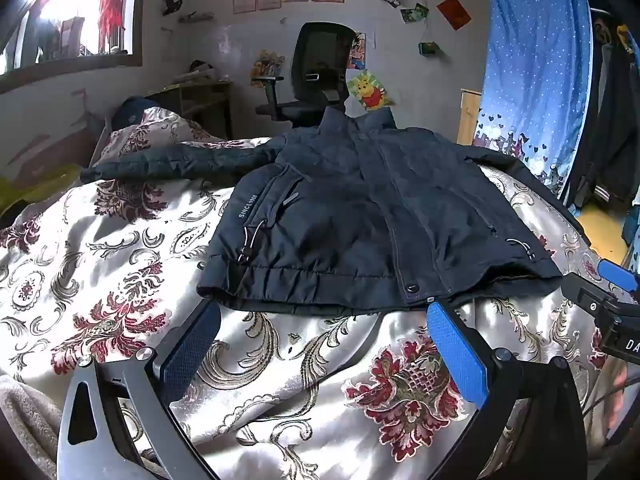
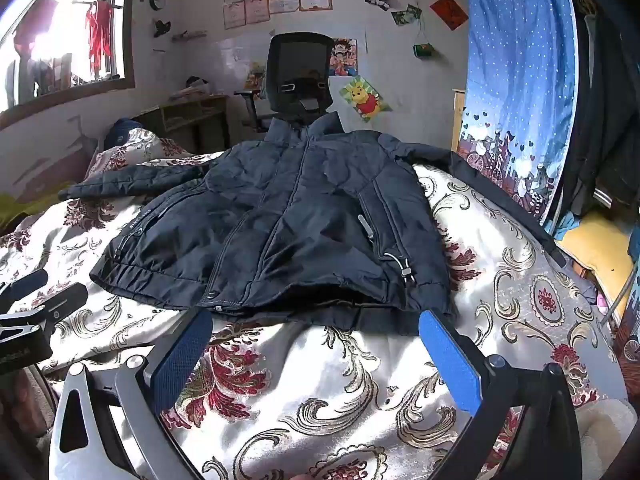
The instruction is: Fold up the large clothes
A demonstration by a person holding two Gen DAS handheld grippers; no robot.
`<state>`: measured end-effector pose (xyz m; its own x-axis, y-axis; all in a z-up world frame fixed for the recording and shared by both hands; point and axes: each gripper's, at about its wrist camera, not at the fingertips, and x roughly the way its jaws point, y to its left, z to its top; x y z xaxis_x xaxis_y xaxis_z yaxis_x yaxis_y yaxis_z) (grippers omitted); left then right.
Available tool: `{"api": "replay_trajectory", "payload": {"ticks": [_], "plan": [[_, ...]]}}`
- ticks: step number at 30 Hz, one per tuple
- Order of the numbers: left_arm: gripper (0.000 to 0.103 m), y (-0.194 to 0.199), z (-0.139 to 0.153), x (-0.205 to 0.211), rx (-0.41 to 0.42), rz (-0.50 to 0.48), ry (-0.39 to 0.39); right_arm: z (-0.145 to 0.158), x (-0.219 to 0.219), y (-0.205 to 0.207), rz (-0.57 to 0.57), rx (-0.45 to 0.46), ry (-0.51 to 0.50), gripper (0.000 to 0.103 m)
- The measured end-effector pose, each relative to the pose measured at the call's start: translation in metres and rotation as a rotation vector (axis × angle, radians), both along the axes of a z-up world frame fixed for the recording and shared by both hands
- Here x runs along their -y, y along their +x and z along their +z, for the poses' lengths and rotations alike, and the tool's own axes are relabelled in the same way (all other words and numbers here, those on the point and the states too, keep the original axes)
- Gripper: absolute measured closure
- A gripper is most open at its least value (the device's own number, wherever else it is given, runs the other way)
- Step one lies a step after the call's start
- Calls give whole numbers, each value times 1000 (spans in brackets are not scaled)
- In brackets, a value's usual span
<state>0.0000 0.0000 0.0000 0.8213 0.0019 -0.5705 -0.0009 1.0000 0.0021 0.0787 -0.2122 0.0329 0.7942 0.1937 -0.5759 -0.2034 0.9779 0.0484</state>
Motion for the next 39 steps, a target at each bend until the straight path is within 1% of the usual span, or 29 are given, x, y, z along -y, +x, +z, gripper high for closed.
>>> {"api": "replay_trajectory", "payload": {"ticks": [39], "plan": [[2,1,-1,4,6,-6,9,0,0,0,0,7,2,0]]}}
